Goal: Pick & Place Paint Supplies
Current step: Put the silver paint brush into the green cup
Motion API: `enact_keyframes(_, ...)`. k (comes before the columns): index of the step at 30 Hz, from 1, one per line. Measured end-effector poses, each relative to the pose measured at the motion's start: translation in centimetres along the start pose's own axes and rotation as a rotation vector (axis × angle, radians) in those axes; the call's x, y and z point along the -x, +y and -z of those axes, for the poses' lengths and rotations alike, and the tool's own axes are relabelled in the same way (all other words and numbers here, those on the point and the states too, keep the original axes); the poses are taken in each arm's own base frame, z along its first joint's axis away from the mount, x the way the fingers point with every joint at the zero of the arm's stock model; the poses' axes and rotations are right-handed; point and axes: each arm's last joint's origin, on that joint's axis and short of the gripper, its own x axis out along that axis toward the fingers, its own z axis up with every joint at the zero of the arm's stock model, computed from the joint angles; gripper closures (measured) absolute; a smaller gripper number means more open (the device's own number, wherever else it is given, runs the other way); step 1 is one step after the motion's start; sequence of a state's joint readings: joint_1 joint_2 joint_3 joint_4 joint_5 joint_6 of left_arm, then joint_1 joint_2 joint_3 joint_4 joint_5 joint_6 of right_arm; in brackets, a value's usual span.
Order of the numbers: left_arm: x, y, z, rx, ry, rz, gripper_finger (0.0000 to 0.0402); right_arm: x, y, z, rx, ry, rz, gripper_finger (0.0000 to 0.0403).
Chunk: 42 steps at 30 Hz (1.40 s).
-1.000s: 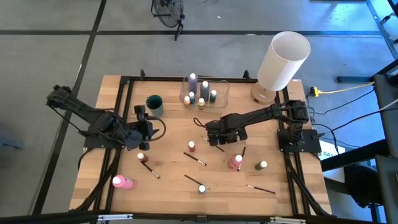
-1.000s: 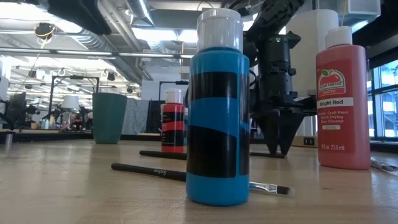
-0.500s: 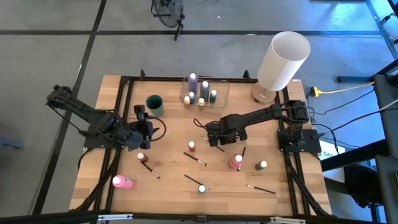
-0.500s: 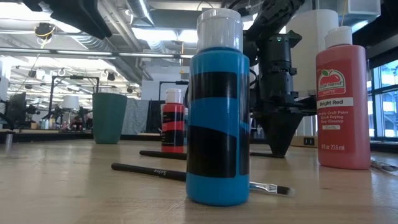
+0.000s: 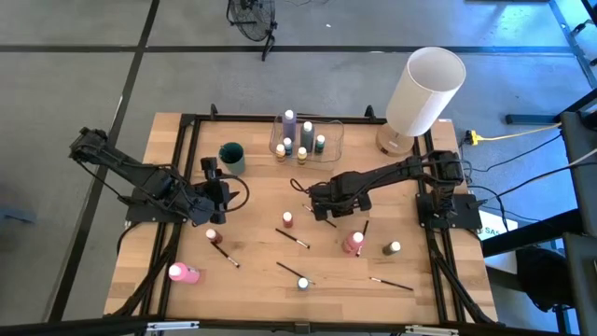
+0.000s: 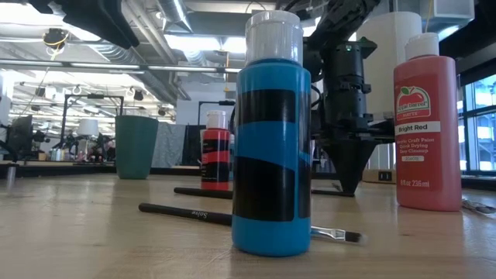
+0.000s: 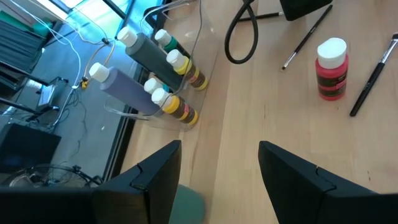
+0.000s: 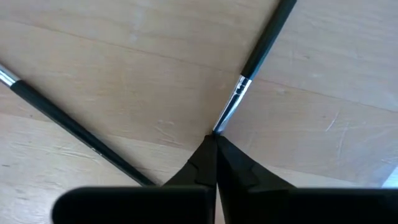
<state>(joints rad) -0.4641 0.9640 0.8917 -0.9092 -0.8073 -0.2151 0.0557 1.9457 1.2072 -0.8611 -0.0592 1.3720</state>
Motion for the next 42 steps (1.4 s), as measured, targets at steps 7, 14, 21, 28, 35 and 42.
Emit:
enact_keyframes(7,0.0,0.0,0.0,0.000,0.000,0.001,0.0192,0.0,0.0,0.4,0.014,-0.006,0.004,0.0401)
enact_keyframes(14,0.0,0.0,0.0,0.000,0.000,0.001,0.0192,0.2,-0.2,0.9,0.056,-0.022,0.027,0.0402)
enact_keyframes(21,0.0,0.0,0.0,-0.014,-0.001,-0.002,0.0192,0.6,-0.7,1.3,0.076,-0.001,0.045,0.0402)
enact_keyframes(28,0.0,0.0,0.0,-0.024,0.000,-0.001,0.0191,1.3,-0.4,1.7,0.096,0.002,0.037,0.0403)
enact_keyframes(35,0.0,0.0,0.0,-0.019,0.000,-0.001,0.0192,3.2,0.2,1.7,0.114,-0.048,0.057,0.0403)
enact_keyframes(42,0.0,-0.1,0.0,0.029,0.006,0.023,0.0191,5.4,0.5,1.9,0.123,-0.063,0.105,0.0403)
